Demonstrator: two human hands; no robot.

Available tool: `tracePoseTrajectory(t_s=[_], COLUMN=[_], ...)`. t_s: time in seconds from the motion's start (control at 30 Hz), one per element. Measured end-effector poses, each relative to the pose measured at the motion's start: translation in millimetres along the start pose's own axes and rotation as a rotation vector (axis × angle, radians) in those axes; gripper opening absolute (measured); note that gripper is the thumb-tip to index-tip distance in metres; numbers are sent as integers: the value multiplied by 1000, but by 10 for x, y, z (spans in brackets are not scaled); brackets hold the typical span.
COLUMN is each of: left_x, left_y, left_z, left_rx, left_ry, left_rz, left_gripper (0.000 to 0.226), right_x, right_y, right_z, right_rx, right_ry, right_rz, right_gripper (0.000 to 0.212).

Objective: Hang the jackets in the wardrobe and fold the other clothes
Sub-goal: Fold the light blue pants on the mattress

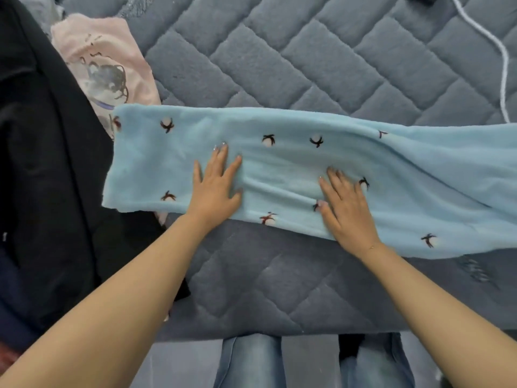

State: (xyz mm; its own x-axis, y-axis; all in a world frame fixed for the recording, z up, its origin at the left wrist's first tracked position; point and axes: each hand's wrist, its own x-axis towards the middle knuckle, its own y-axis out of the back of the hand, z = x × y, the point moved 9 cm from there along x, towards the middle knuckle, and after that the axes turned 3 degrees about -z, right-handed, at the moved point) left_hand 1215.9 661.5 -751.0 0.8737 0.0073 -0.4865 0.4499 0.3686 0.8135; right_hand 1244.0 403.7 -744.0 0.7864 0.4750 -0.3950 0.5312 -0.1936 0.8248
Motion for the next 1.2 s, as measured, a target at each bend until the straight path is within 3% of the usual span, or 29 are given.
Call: tracePoseTrajectory(t_s=[0.1,0.27,0.4,0.53,0.6,0.67,0.73,0.8,0.87,0.93,1.03,1.1,1.2], left_x=[-67,114,344,516,597,691,751,812,913,1040,1188,1155,768], left_y=[208,-138,-586,-1083,-1126,-1139,-1113,-1044,-907,-710,-544,-557,-617], left_z=[765,2507,3516,4157,4299,4311,4297,4265,4256,4305,4422,4426,4223], left_rx=[-90,-360,-772,-1571,-1667,-1658,-1627,-1591,-1598,-1599,-1579,-1526,-1436], left_ry=[-45,-82,163,597,669,709,750,755,695,590,446,421,568], left_rz=[94,10,-51,-242,-233,-183,-129,-39,76,145,86,55,223], left_gripper=[62,37,37,37,34,23,16,21,25,25,6,28,29], right_x=[-291,-1009,-1598,-1904,-1916,-1907,-1940,-1835,-1570,-1224,-890,-820,-943], right_y=[326,839,1030,978,1021,1165,1405,1667,1863,1996,2035,2035,2168], right_z=[322,1448,2599,3443,3676,3899,4124,4272,4354,4382,4498,4504,4318], right_rx=[207,541,925,1615,1877,1985,1873,1766,1807,1899,1860,1635,948], right_ry=[-39,-251,-582,-969,-1044,-1086,-1110,-1061,-976,-866,-800,-757,-577], right_rz=[71,159,237,355,450,692,931,999,885,671,452,379,342], right_gripper=[44,31,20,26,38,40,39,41,30,18,42,45,42])
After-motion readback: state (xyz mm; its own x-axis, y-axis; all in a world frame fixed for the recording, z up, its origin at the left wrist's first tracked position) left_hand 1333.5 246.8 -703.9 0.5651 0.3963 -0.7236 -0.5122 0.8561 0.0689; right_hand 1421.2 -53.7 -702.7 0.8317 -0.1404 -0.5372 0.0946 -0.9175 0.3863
